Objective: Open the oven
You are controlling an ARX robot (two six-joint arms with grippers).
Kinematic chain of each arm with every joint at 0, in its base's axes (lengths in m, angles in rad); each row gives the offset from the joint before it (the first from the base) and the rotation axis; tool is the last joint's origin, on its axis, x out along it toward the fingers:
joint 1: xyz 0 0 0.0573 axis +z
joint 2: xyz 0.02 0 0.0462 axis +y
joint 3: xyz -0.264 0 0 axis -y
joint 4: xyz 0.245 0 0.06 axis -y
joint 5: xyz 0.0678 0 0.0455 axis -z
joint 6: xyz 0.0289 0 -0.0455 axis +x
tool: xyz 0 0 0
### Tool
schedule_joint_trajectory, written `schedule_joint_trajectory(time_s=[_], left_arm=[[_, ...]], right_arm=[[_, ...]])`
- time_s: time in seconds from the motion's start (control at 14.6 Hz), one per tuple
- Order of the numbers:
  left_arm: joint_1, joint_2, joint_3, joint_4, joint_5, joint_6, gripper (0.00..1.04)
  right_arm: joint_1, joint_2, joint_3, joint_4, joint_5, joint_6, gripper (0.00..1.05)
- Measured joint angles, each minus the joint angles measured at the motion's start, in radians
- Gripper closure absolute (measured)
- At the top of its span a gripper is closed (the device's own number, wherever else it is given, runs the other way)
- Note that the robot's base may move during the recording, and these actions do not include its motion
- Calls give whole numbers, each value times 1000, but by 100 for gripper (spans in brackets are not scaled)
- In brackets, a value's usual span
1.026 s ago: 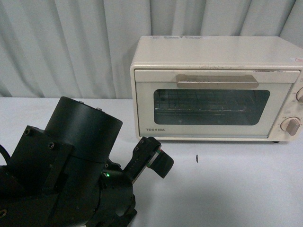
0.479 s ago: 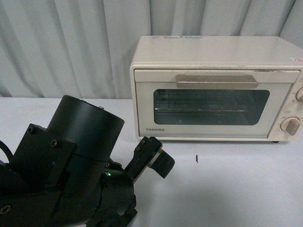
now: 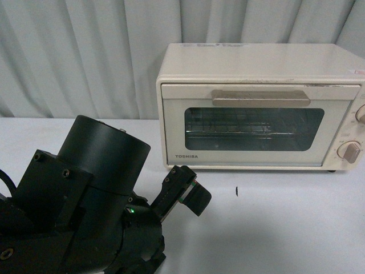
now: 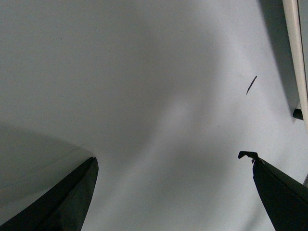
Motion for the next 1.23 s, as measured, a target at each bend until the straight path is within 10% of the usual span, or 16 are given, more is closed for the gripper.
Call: schedule_joint_trajectory(time_s=[0.14,0.55,1.23], left_arm=[[0,0,0,0,1,0,7],[0,0,0,1,3,0,7],[0,0,1,1,3,0,7]], right_arm=[[44,548,284,357,-81,-162,6],[136,1023,712,263,-186,-558,9],[159,1168,776,175,-367,-1103,102]])
